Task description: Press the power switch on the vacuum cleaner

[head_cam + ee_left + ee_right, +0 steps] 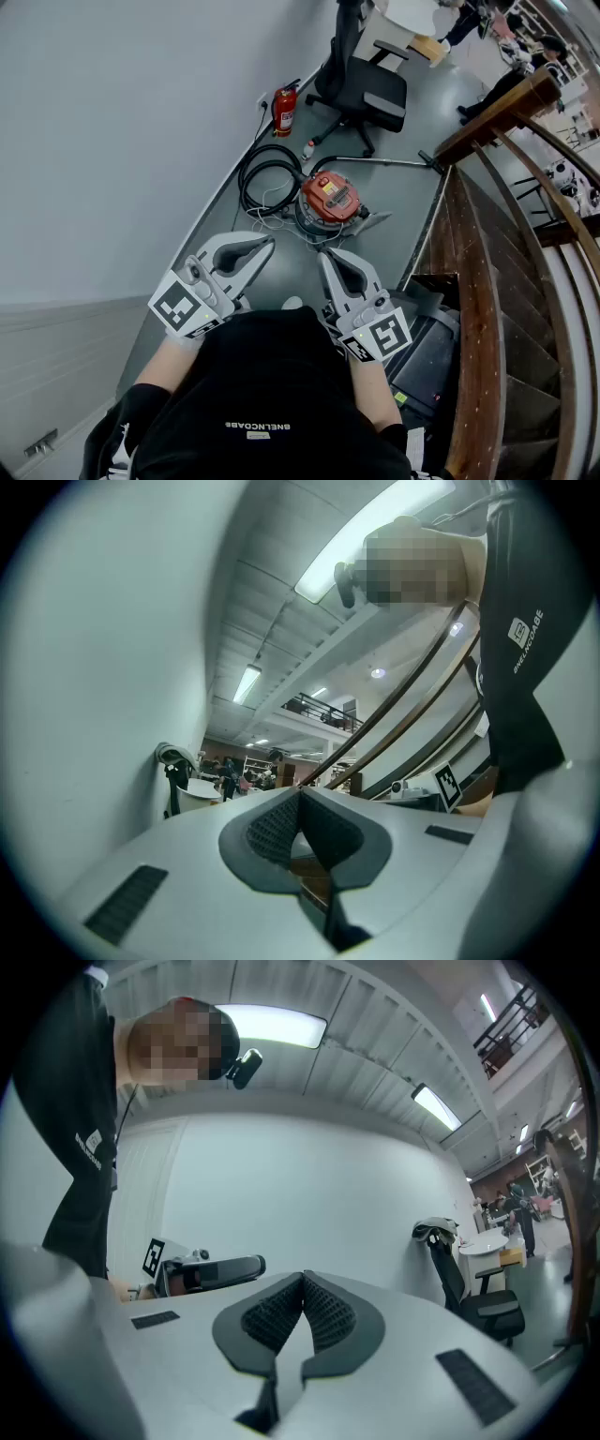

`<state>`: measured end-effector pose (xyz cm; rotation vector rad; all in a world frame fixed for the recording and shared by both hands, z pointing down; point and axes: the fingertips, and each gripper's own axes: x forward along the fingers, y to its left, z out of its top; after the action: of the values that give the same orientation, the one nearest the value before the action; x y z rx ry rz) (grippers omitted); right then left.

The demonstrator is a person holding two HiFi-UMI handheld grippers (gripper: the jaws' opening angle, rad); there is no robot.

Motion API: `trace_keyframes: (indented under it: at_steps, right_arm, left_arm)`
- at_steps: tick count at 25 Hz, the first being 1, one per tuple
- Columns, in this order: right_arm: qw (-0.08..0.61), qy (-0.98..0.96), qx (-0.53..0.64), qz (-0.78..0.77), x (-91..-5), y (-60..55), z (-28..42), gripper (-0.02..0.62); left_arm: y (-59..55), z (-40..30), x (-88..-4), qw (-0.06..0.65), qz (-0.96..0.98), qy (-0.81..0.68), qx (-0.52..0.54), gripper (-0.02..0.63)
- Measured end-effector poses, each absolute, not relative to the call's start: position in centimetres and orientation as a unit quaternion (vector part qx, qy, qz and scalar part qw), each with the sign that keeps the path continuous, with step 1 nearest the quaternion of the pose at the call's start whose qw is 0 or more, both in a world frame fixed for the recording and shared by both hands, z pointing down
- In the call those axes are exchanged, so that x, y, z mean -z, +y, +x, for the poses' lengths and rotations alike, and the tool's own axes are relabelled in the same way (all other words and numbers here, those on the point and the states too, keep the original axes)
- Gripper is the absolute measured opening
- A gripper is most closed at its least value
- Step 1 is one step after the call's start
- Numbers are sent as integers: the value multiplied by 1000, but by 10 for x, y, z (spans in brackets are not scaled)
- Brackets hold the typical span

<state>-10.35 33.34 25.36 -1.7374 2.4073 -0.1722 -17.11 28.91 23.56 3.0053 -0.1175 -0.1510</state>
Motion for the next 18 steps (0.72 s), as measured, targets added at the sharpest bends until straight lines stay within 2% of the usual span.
trace_keyframes:
  at_steps: [10,18]
  right_arm:
    - [100,808,72,-576,-259,334,-63,26]
    - [121,810,80,-569,-265,351,-20,26]
  left_arm:
    - [292,-132,-238,84,994,-35,60,14]
    - [311,-91,-249,60,998,-31,16,14]
